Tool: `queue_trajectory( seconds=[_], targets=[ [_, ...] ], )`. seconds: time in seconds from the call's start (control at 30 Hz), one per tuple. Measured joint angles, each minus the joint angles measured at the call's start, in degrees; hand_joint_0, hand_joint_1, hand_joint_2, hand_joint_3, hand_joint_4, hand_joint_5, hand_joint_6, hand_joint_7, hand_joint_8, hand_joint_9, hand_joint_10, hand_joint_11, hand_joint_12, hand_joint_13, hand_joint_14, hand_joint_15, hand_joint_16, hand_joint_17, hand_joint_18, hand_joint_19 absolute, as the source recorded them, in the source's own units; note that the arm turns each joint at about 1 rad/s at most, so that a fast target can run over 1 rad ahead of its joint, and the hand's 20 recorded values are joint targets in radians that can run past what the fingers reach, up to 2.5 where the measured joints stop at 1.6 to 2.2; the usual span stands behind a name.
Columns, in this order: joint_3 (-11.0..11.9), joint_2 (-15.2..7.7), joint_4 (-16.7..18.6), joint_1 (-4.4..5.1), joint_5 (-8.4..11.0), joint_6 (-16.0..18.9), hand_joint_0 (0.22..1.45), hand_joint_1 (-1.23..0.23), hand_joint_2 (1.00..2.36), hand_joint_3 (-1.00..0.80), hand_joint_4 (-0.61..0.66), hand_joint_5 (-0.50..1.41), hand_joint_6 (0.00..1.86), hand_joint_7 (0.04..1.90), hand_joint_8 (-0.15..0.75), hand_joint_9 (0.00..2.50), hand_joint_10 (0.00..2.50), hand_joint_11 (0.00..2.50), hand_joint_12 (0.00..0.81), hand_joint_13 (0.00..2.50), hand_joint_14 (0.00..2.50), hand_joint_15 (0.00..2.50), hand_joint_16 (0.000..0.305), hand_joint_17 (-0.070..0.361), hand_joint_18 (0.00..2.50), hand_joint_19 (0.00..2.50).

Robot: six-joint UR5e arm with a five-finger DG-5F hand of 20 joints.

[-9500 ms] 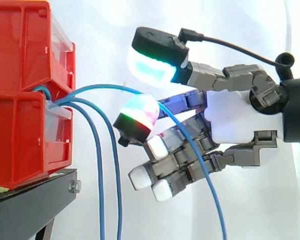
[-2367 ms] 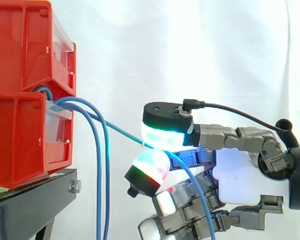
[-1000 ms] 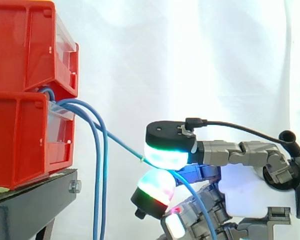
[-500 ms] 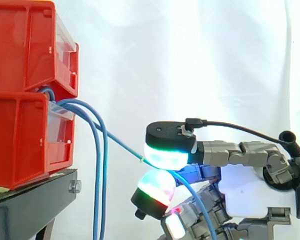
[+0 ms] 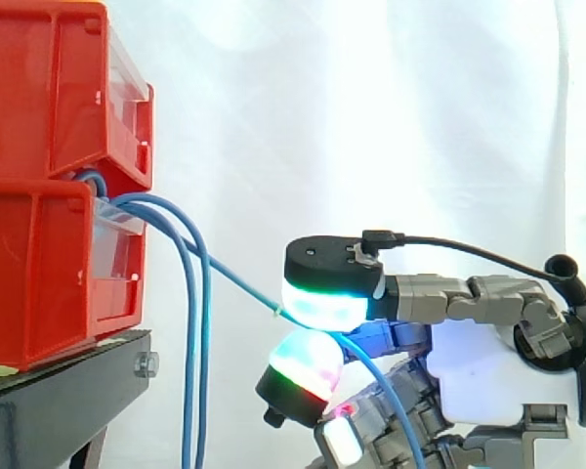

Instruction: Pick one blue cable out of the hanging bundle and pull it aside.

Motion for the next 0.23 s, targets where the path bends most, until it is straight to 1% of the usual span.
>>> queue_trajectory(
  seconds=[0.23],
  targets=[
    [0.0, -0.01, -0.03, 0.0, 0.0, 0.0, 0.54, -0.64, 1.38, 0.12, 0.12, -0.1, 0.9, 1.57, 0.395, 1.14, 0.01, 0.64, 0.466, 0.97, 0.02, 0.66, 0.067, 0.152, 0.85, 0.62]
  ],
)
